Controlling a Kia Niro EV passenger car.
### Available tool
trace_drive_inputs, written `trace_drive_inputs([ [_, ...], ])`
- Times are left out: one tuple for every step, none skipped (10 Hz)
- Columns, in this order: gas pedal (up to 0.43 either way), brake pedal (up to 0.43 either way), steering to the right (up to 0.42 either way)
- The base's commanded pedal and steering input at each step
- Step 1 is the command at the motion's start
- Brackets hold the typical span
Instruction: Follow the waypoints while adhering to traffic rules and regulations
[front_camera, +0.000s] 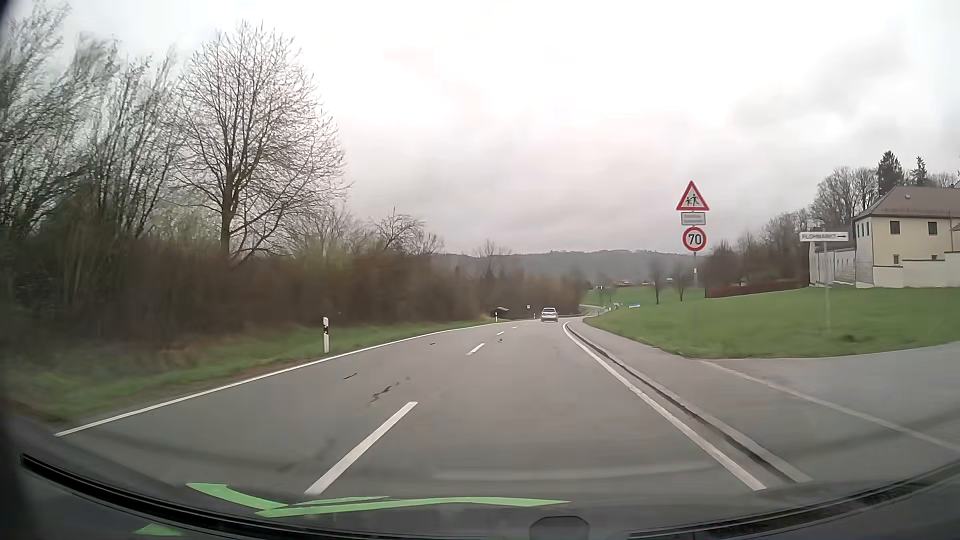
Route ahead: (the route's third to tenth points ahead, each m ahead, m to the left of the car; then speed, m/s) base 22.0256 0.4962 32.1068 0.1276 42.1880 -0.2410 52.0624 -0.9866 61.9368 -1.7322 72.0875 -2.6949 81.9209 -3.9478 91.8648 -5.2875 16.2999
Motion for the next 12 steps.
trace_drive_inputs([
  [0.039,0.000,0.005],
  [0.047,0.000,0.005],
  [0.059,0.000,0.005],
  [0.079,0.000,0.005],
  [0.079,0.000,0.005],
  [0.079,0.000,0.006],
  [0.079,0.000,0.006],
  [0.079,0.000,0.006],
  [0.059,0.000,0.006],
  [0.000,0.000,0.005],
  [0.000,0.000,0.005],
  [0.000,0.000,0.006],
])
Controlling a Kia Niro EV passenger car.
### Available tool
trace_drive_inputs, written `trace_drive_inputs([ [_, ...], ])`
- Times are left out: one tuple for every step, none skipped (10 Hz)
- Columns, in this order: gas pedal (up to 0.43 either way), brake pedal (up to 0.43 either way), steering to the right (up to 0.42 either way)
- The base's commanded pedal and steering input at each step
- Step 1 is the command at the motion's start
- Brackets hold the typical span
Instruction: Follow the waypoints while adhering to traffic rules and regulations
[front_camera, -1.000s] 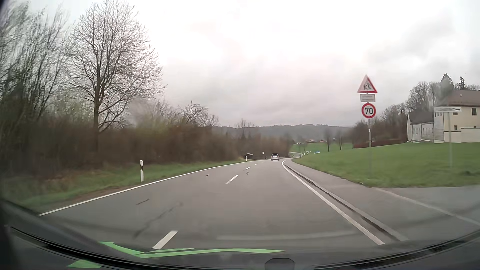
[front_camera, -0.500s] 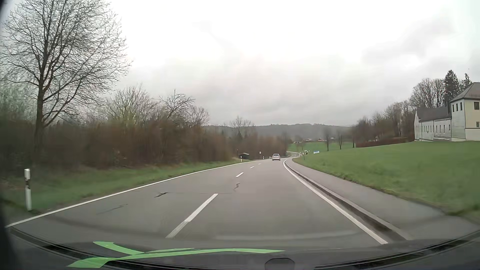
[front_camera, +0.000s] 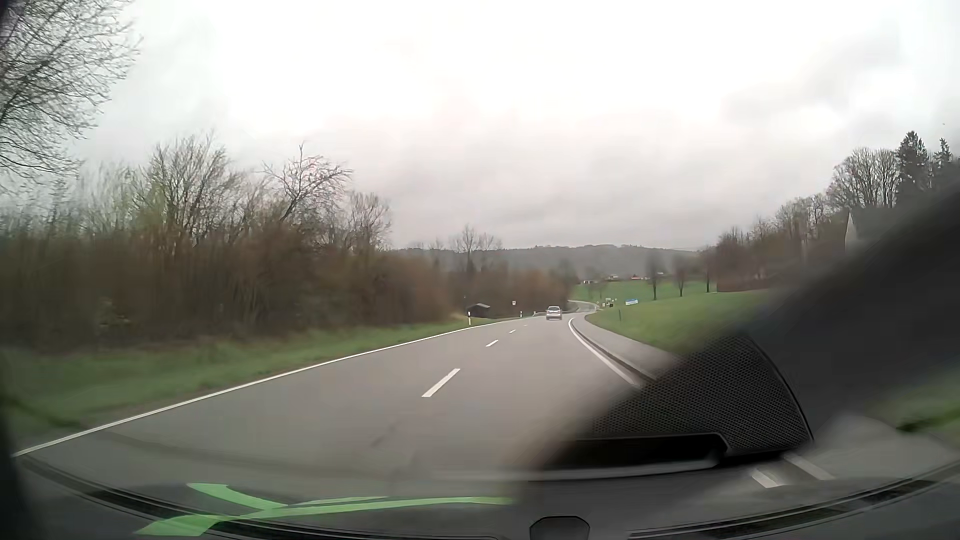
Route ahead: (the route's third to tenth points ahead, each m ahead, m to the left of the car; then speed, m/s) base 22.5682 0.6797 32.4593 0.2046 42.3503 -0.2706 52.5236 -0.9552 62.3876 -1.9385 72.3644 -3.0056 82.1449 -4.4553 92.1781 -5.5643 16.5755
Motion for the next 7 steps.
trace_drive_inputs([
  [0.000,0.000,0.005],
  [0.000,0.000,0.005],
  [0.000,0.000,0.006],
  [0.000,0.000,0.006],
  [0.000,0.000,0.006],
  [0.000,0.000,0.006],
  [0.000,0.000,0.006],
])
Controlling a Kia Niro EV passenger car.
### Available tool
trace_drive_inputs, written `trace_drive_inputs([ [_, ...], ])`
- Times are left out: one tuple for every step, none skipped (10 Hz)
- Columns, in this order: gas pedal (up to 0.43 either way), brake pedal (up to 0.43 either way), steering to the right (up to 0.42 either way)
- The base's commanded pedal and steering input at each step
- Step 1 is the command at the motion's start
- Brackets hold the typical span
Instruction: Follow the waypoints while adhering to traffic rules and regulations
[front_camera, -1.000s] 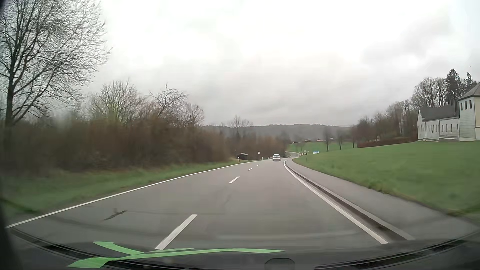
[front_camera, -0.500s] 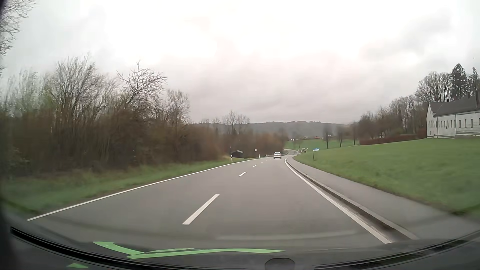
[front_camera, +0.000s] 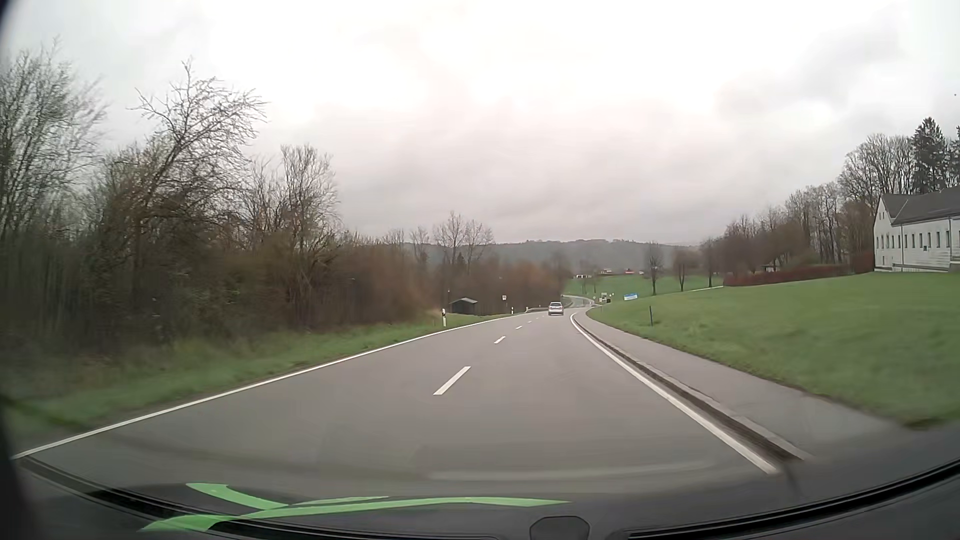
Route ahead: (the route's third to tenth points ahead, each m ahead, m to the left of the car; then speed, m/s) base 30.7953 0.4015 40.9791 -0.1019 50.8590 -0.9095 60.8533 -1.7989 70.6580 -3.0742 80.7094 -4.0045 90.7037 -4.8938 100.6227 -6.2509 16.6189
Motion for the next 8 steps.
trace_drive_inputs([
  [0.000,0.000,0.006],
  [0.000,0.000,0.007],
  [0.000,0.000,0.010],
  [0.000,0.000,0.014],
  [0.000,0.000,0.015],
  [0.000,0.000,0.015],
  [0.000,0.000,0.015],
  [0.000,0.000,0.012],
])
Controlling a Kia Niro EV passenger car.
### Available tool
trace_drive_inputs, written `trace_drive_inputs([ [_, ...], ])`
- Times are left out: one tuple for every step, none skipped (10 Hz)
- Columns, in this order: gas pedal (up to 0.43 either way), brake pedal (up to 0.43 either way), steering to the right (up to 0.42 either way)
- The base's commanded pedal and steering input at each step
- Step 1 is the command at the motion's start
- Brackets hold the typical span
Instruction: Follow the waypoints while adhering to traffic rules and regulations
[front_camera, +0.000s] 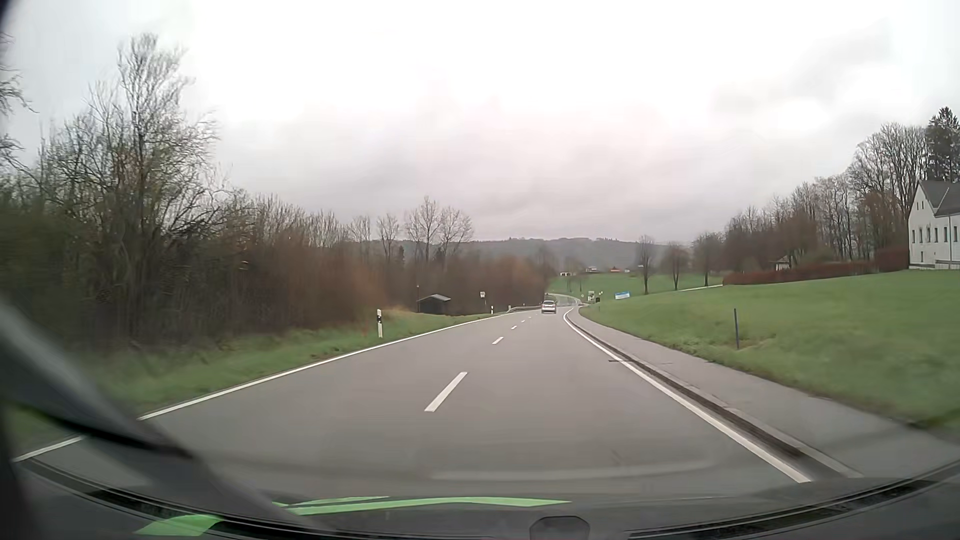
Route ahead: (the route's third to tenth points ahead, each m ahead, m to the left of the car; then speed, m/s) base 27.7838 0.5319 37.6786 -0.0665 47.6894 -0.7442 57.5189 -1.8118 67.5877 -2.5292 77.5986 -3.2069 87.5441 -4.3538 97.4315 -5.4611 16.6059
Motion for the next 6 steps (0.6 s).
trace_drive_inputs([
  [0.000,0.000,0.010],
  [0.000,0.000,0.011],
  [0.000,0.000,0.013],
  [0.000,0.000,0.013],
  [0.000,0.000,0.013],
  [0.000,0.000,0.012],
])
